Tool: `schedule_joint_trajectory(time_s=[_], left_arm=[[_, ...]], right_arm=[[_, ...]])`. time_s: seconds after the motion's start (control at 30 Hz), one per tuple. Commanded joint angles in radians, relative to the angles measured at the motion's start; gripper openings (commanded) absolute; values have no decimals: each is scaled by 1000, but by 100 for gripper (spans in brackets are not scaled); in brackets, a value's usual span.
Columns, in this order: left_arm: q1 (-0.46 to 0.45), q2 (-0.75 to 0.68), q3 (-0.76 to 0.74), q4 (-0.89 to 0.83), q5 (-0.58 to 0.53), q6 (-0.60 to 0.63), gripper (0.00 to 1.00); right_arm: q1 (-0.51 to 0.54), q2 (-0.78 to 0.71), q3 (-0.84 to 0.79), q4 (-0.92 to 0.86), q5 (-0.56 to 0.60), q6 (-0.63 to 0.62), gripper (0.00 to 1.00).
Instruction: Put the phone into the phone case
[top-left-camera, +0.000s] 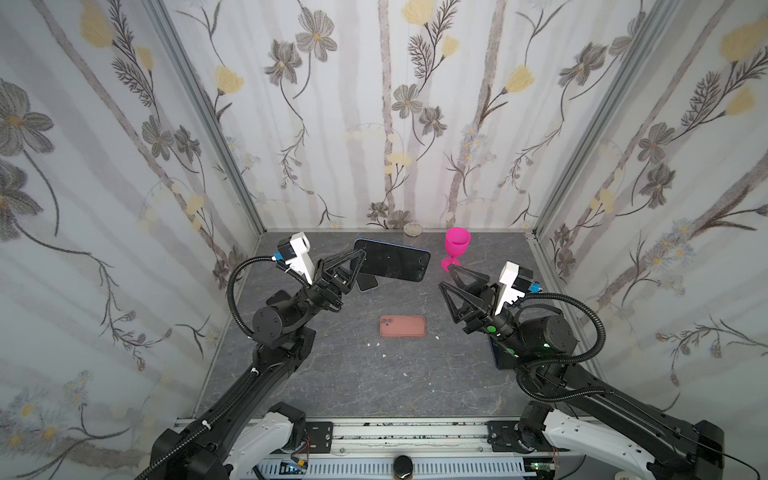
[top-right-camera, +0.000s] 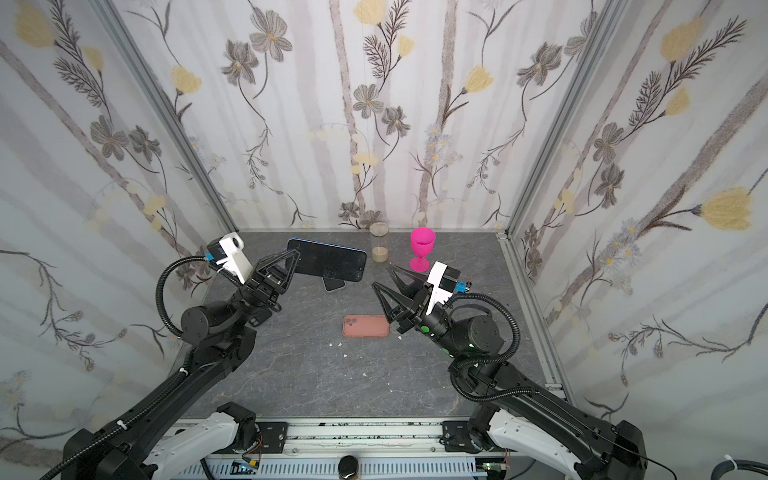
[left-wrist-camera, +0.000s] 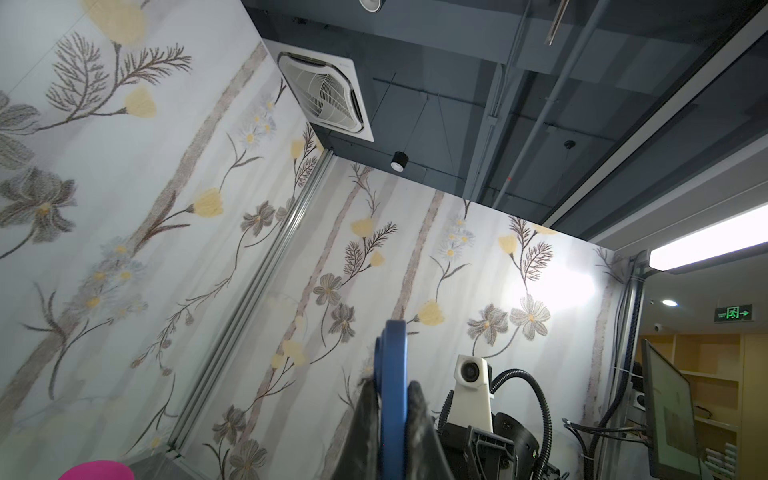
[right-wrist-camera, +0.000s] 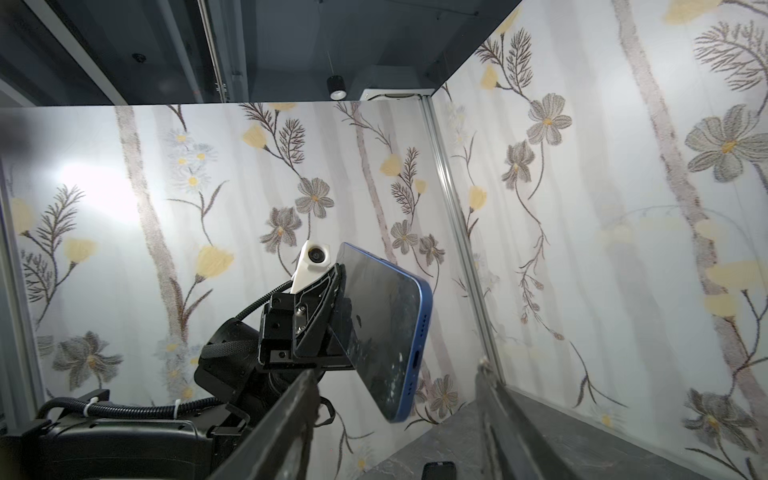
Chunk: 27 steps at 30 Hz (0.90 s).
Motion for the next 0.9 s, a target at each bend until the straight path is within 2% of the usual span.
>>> schedule_joint_trajectory(time_s=[0.0, 0.1, 0.27, 0.43, 0.53, 0.63, 0.77, 0.8, 0.87], left_arm=[[-11, -7, 26, 113, 21, -36, 0], [-17, -7, 39, 108, 28, -25, 0], [-22, -7, 43, 105, 27, -11, 0], [-23, -2, 38, 128, 18, -12, 0], [-24, 0, 36, 136, 16, -11, 0], [-24, 0, 31, 138, 16, -3, 0], [-25, -3, 28, 130, 15, 8, 0], [-25, -3, 27, 128, 16, 11, 0], [-24, -6, 23, 123, 9, 20, 0]], right_arm=[[1, 38, 46, 45, -119, 55, 66], [3, 80, 112, 55, -168, 73, 65], [4, 142, 160, 85, -223, 93, 46], [7, 175, 164, 131, -234, 118, 46], [6, 193, 159, 169, -245, 141, 39], [6, 204, 161, 188, -264, 148, 27], [6, 201, 162, 163, -240, 137, 3], [6, 198, 162, 157, -235, 133, 0], [6, 192, 162, 146, -226, 126, 0]])
